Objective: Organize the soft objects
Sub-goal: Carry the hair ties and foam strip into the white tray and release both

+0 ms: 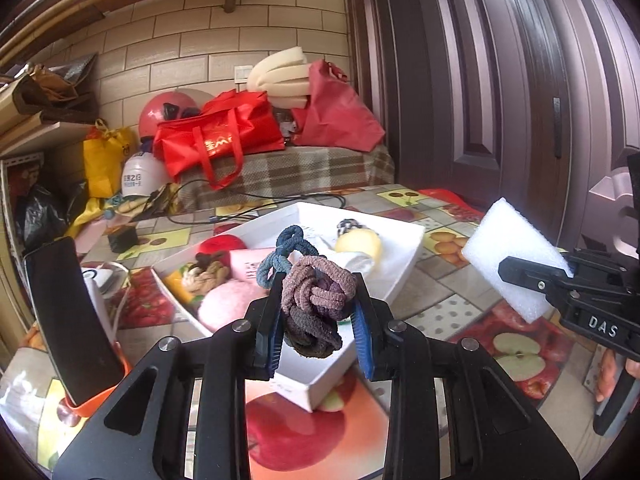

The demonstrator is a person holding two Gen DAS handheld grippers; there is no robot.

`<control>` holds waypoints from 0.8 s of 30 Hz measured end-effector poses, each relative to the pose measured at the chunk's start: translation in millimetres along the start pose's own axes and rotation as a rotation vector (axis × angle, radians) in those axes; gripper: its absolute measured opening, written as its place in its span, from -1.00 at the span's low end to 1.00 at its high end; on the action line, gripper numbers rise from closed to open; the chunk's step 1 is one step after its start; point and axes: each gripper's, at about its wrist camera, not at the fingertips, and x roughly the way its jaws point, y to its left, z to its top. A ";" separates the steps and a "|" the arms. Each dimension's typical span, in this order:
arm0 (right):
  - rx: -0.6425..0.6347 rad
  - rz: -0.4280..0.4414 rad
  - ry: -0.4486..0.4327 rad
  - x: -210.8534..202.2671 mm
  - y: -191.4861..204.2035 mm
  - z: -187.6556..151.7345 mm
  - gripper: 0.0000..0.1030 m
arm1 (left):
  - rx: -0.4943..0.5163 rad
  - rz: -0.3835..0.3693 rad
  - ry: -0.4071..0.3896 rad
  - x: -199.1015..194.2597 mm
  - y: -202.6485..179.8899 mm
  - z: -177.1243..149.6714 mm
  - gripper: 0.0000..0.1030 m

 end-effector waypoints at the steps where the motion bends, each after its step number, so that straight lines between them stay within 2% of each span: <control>1: -0.008 0.004 0.003 2.7 3.3 0.9 -0.60 | -0.006 0.011 0.003 1.6 4.1 0.0 -0.44; 6: -0.052 0.028 0.026 21.3 21.2 4.4 -0.60 | -0.018 0.055 0.023 11.5 17.8 0.1 -0.44; 13: -0.086 0.050 0.059 43.0 40.2 7.7 -0.60 | -0.047 0.076 0.065 33.0 34.2 3.2 -0.44; 18: -0.079 0.055 0.072 58.8 46.6 13.4 -0.60 | -0.049 0.110 0.075 54.5 45.3 9.8 -0.43; 24: -0.020 0.058 0.091 84.9 43.0 22.9 -0.60 | -0.111 0.152 0.099 83.5 65.6 16.9 -0.43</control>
